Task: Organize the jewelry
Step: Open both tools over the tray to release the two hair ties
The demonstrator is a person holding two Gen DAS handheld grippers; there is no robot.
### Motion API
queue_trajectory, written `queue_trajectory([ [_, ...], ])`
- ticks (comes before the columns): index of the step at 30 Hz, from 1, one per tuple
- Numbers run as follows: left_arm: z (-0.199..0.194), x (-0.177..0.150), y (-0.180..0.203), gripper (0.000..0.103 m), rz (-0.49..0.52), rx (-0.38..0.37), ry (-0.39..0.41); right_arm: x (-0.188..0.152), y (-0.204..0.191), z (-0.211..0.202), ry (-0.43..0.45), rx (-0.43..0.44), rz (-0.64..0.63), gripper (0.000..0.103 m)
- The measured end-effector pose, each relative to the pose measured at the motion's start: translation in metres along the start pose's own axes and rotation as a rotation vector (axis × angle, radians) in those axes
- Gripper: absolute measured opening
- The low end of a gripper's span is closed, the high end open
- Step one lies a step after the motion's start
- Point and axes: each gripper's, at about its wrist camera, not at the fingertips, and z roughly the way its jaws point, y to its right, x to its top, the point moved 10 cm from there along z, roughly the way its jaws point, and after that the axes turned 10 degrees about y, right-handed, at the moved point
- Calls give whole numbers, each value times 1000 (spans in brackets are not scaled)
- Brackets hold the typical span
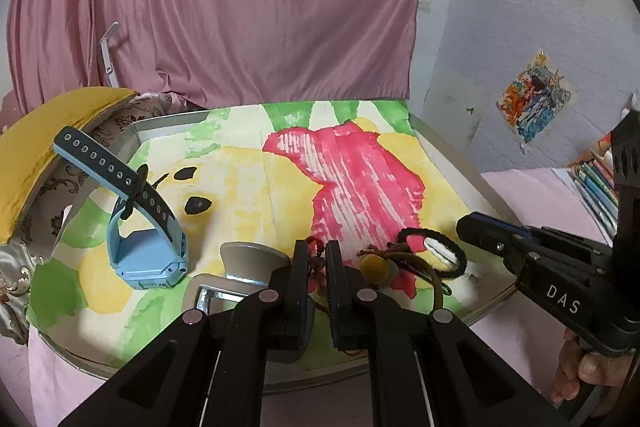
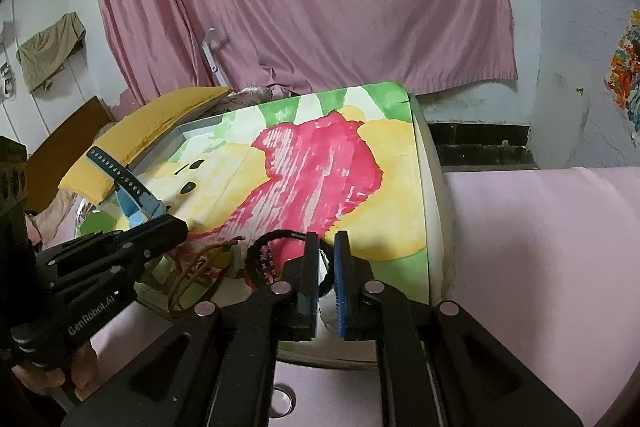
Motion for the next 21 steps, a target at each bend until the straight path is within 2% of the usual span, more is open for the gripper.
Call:
queue_trajectory([
  [1, -2, 1, 0, 8, -7, -7, 9, 1, 0, -3, 13, -1, 0, 18],
  [2, -4, 3, 0, 9, -16, -15, 20, 2, 1, -6, 21, -2, 2, 27],
  [3, -6, 5, 0, 14, -26, -24, 34, 5, 1, -12, 42, -6, 1, 32],
  [4, -8, 7, -1, 18, -33, -32, 45, 7, 1, -16, 57, -8, -2, 33],
  [6, -18, 13, -1, 34, -58, -54, 89, 12, 2, -26, 93, -19, -15, 34],
  [8, -25, 18, -2, 42, -69, -54, 125, 17, 3, -36, 135, -42, -30, 34],
  [10, -36, 24, -4, 45, -75, -44, 166, 22, 5, -45, 162, -51, -34, 36],
  [13, -47, 29, -6, 54, -75, -31, 215, 30, 8, -64, 231, -60, -33, 47],
  [15, -56, 31, -8, 70, -73, -14, 253, 33, 9, -74, 267, -69, -36, 55],
  [17, -62, 31, -9, 77, -73, -12, 273, 35, 9, -83, 296, -74, -42, 60],
  [19, -69, 31, -11, 85, -74, -3, 288, 36, 9, -93, 321, -78, -51, 70],
  [21, -78, 31, -13, 95, -73, 4, 305, 36, 10, -103, 346, -83, -58, 84],
])
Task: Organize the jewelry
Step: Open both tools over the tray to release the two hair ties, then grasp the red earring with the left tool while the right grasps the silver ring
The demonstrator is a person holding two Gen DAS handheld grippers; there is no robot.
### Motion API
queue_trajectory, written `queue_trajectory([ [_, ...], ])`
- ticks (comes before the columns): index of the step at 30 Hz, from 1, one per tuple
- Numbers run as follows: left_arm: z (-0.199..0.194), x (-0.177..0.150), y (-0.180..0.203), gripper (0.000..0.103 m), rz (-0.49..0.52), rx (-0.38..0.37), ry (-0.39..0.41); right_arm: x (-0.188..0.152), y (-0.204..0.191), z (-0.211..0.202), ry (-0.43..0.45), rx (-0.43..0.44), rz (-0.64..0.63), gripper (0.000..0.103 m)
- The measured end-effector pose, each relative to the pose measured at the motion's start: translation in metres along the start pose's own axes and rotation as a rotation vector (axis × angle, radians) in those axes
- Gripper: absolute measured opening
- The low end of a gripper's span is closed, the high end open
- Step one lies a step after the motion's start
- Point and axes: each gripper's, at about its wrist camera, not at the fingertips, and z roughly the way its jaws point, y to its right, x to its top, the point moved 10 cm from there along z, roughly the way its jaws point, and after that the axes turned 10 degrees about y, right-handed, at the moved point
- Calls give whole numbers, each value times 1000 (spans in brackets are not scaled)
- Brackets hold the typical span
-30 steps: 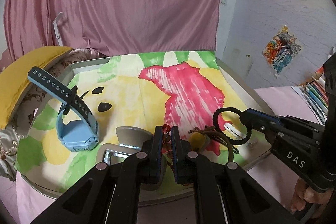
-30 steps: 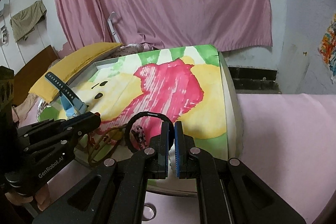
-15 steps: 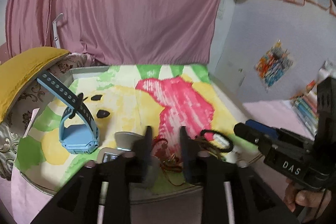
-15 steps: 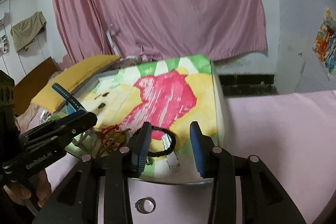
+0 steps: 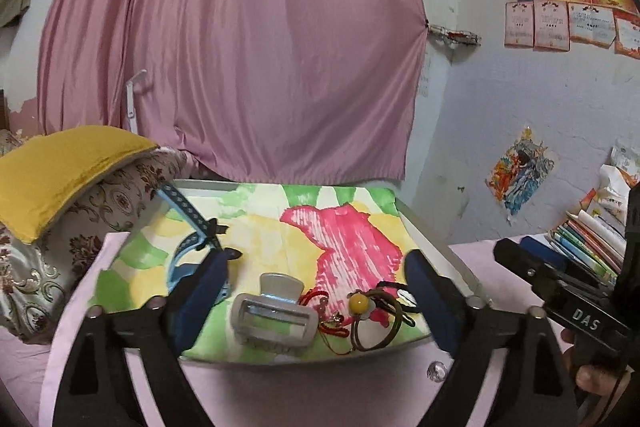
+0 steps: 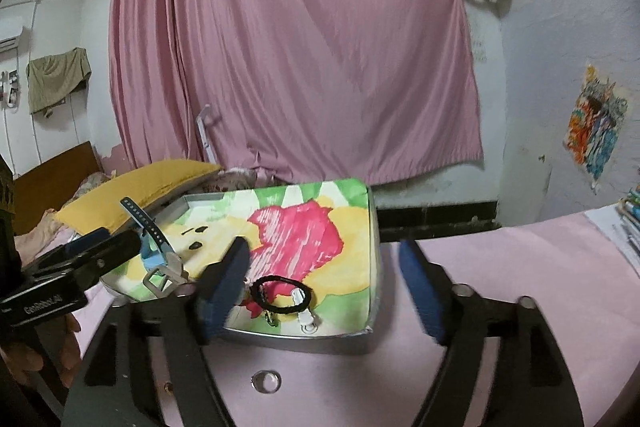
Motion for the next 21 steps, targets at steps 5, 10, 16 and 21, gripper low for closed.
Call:
queue_trajectory([
  [5, -20, -1, 0, 102, 3, -26, 17, -3, -1, -14, 7, 15, -15, 99],
  [10, -37, -12, 1, 102, 35, -31, 1, -8, -6, -30, -5, 36, -65, 100],
  [16, -51, -23, 2, 102, 45, -36, -29, -14, -9, -43, -37, 65, -105, 100],
  [21, -55, -38, 3, 102, 73, -33, -89, -27, -6, -42, -117, 73, -145, 100],
])
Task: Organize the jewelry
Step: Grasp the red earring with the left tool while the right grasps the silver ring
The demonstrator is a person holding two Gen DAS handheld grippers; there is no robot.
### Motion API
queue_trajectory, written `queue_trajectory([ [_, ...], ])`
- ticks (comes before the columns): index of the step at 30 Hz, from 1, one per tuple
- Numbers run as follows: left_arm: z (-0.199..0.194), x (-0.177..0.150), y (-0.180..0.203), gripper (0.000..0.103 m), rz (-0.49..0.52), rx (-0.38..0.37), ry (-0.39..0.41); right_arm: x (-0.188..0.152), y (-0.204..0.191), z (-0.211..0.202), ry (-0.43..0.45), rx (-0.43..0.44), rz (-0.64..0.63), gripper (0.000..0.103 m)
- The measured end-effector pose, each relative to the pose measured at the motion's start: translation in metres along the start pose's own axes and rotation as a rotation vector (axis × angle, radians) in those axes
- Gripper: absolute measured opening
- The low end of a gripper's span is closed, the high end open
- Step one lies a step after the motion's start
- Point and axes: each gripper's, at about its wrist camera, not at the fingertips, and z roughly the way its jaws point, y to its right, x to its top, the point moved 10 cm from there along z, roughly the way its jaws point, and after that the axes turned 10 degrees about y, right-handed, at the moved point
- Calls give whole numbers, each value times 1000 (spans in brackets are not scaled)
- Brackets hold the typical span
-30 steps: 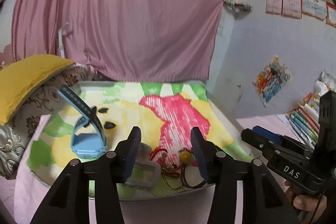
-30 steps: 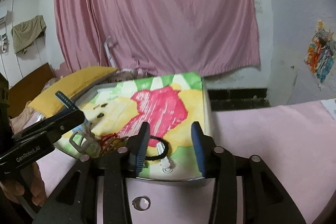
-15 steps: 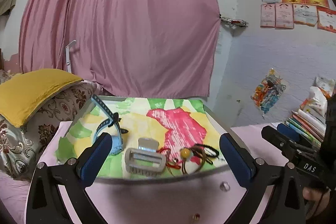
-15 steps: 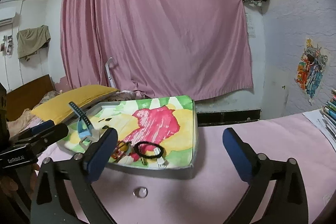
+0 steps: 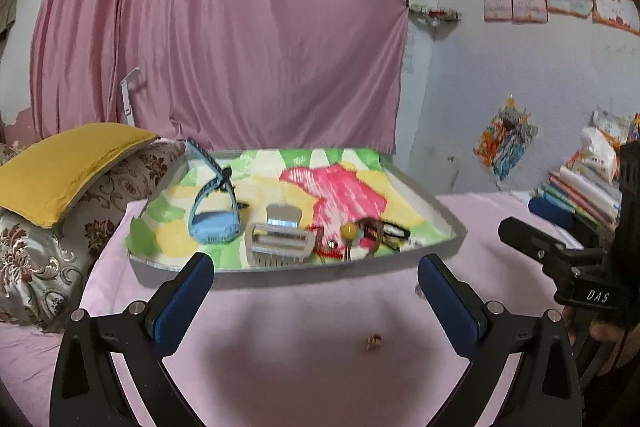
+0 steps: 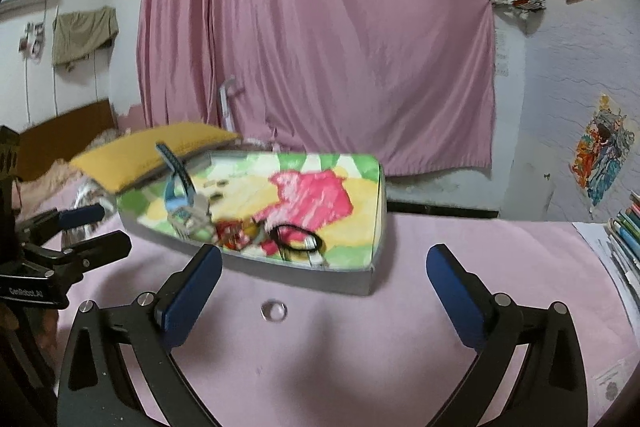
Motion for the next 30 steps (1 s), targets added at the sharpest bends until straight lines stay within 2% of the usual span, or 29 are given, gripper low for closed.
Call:
queue_trajectory([
  [6, 4, -27, 3, 102, 4, -40, -124, -24, 1, 8, -135, 72, -6, 100],
  [10, 5, -43, 10, 102, 10, -80, -191, -41, -3, 17, -210, 90, -24, 100],
  [13, 6, -52, 18, 92, -6, -107, -222, -53, -8, 22, -259, 106, -36, 100],
  [15, 9, -58, 23, 79, 14, -111, -247, -57, -12, 25, -283, 127, -44, 90],
  [19, 12, -67, 31, 62, 51, -125, -284, -62, -20, 30, -317, 150, -71, 78],
  [21, 13, -69, 33, 51, 59, -130, -298, -66, -24, 32, -344, 175, -77, 62],
  [26, 18, -73, 37, 36, 68, -142, -328, -72, -30, 39, -386, 202, -110, 44],
  [30, 24, -74, 40, 26, 78, -146, -347, -73, -38, 45, -398, 220, -131, 36],
])
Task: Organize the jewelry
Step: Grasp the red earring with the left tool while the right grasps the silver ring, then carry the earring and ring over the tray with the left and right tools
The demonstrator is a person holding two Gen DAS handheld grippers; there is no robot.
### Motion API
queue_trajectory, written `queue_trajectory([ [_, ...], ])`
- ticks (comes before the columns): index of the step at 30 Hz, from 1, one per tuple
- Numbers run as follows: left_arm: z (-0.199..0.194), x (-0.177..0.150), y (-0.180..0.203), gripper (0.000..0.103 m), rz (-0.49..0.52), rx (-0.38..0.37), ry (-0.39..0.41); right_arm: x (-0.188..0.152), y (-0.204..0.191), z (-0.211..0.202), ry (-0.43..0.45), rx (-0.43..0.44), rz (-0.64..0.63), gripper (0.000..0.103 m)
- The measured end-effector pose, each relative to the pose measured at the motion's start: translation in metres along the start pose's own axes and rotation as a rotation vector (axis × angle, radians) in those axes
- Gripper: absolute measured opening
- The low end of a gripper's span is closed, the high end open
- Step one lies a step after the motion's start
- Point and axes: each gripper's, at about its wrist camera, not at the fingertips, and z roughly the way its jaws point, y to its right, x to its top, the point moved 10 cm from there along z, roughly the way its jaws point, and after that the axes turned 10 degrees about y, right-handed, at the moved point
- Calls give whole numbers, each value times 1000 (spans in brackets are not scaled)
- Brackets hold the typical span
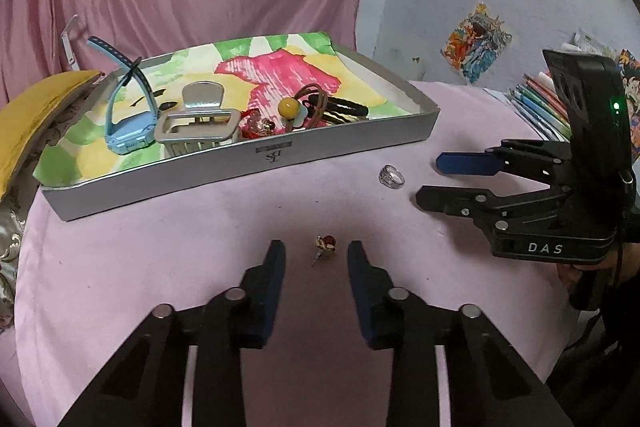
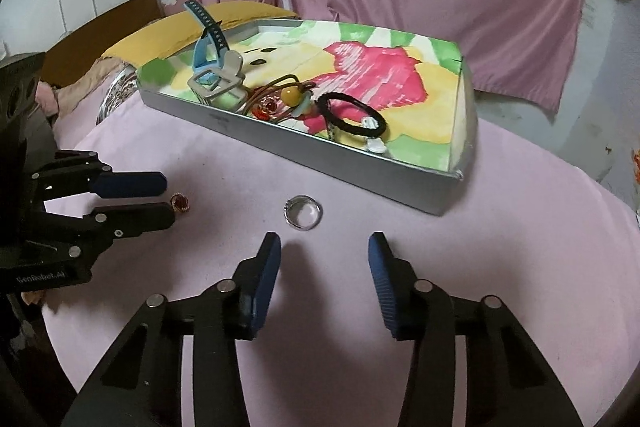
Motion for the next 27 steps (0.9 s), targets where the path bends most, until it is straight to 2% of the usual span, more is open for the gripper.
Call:
queue_trajectory([
  [5, 6, -1, 6, 22, 18, -17, -29, 4, -4, 6, -9, 13, -18, 31],
  [10, 9, 1, 9, 22, 20, -27, -39, 7, -7, 11, -14, 20, -27, 31],
  [13, 10, 1, 10, 22, 25, -26, -43, 9, -8, 12, -13, 27, -30, 27],
  [18, 14, 2, 10, 12, 35, -13, -50, 12, -10, 16, -13, 41, -31, 19],
  [24, 15, 2, 10, 12, 21, -16, -49, 12, -12, 14, -10, 47, -30, 17],
  [27, 13, 7, 9, 12, 0, -20, -28, 14, -12, 6, 23, 47, -16, 17],
])
